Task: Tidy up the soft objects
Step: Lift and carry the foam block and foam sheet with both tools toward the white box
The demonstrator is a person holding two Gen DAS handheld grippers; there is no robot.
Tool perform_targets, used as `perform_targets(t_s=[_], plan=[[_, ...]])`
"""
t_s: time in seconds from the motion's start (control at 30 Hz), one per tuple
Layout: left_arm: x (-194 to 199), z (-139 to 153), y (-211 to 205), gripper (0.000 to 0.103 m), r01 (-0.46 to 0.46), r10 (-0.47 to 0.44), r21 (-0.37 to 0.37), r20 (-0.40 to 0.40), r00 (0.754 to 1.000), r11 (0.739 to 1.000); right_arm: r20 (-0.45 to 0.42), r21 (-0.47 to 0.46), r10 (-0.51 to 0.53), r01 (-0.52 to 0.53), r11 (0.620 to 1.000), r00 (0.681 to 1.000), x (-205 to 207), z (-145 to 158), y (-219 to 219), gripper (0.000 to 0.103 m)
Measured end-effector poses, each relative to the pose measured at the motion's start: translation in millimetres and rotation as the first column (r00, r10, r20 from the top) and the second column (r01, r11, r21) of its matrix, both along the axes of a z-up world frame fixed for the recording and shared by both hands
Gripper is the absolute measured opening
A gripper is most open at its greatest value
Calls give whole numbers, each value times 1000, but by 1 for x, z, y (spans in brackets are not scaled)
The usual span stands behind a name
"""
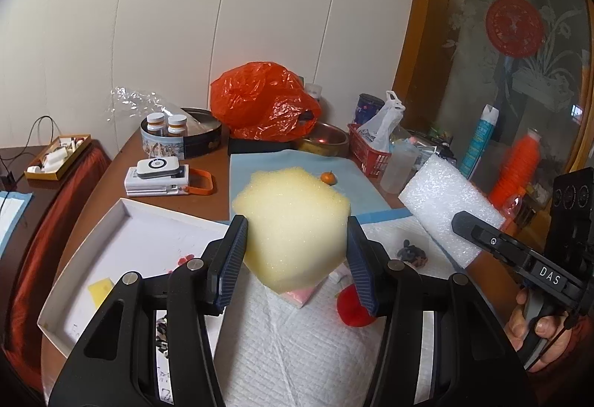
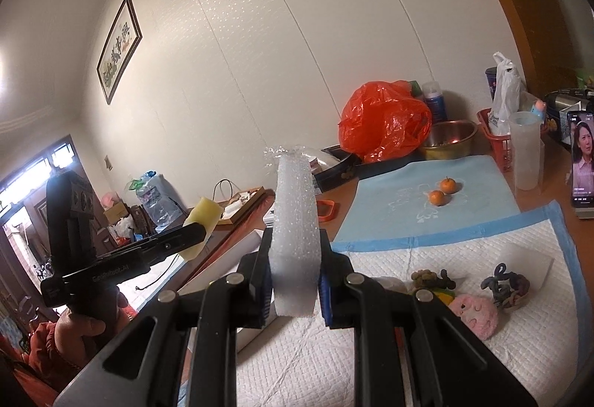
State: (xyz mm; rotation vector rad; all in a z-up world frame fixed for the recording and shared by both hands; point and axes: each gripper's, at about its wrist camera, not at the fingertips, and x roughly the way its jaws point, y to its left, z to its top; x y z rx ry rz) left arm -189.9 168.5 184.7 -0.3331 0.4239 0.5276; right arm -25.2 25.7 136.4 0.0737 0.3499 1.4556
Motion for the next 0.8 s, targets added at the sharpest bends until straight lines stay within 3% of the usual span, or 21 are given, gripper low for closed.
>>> perform_targets(t_s=[0.8], plan=[[-37, -2, 20, 52, -77, 77, -13, 18, 997, 997, 8, -24, 48, -48, 999, 999, -16, -4, 24, 19]])
